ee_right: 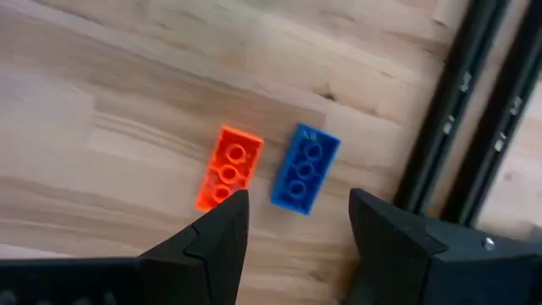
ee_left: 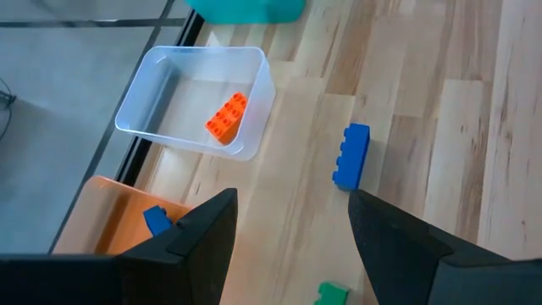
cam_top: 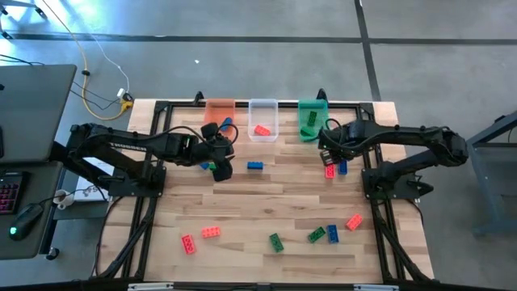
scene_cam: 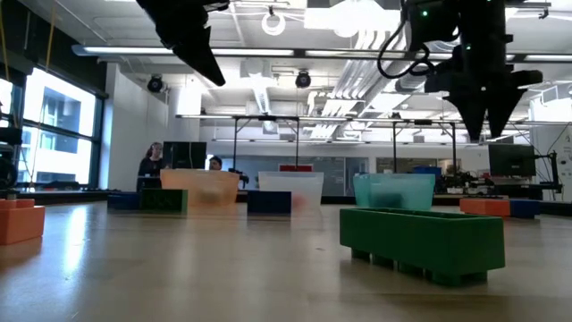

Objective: Sort & place blocks by color
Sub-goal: Put the blue game piece into the orange bin

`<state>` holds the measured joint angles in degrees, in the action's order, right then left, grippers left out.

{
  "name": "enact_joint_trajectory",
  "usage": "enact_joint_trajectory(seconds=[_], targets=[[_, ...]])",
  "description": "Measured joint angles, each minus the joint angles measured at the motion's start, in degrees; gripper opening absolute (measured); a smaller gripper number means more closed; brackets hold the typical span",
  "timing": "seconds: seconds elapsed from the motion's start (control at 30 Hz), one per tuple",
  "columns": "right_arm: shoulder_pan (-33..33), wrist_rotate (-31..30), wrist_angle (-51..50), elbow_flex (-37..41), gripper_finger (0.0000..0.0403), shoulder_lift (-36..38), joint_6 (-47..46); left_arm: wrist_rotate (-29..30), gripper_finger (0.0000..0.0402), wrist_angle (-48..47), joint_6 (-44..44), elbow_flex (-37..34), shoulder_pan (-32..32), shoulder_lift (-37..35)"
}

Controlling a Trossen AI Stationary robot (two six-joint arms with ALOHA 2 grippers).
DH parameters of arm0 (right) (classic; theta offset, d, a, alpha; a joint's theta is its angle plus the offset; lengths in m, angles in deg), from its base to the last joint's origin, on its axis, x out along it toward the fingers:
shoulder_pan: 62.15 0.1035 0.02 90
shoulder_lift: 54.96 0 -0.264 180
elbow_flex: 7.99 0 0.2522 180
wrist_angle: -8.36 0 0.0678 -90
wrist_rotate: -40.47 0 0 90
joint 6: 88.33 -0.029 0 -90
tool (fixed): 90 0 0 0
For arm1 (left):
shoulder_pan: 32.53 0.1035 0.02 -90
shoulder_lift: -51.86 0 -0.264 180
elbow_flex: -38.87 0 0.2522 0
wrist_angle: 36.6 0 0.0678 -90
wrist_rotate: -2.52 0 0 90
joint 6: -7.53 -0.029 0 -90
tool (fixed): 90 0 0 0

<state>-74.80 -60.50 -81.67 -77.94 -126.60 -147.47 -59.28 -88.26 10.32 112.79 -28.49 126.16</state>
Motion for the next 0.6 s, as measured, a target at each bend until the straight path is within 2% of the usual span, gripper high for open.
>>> enact_joint_trajectory(seconds=[0.27,0.47,0.6], targets=[[2.73,0.14,-0.85,0.11,0.0193,-0.02,0.94,-0.49,0.0213,0.01,-0.66,0.02,0.00,0.00],[0.43,0.79,-0.18,4.69,0.0193,-0.03,0.62,-0.53,0.0213,0.01,-1.80,0.04,0.00,0.00],[-1.30,3.58,2.19,8.74,0.0193,-0.03,1.38,-0.53,0.0213,-0.01,-1.97,0.04,0.00,0.00]])
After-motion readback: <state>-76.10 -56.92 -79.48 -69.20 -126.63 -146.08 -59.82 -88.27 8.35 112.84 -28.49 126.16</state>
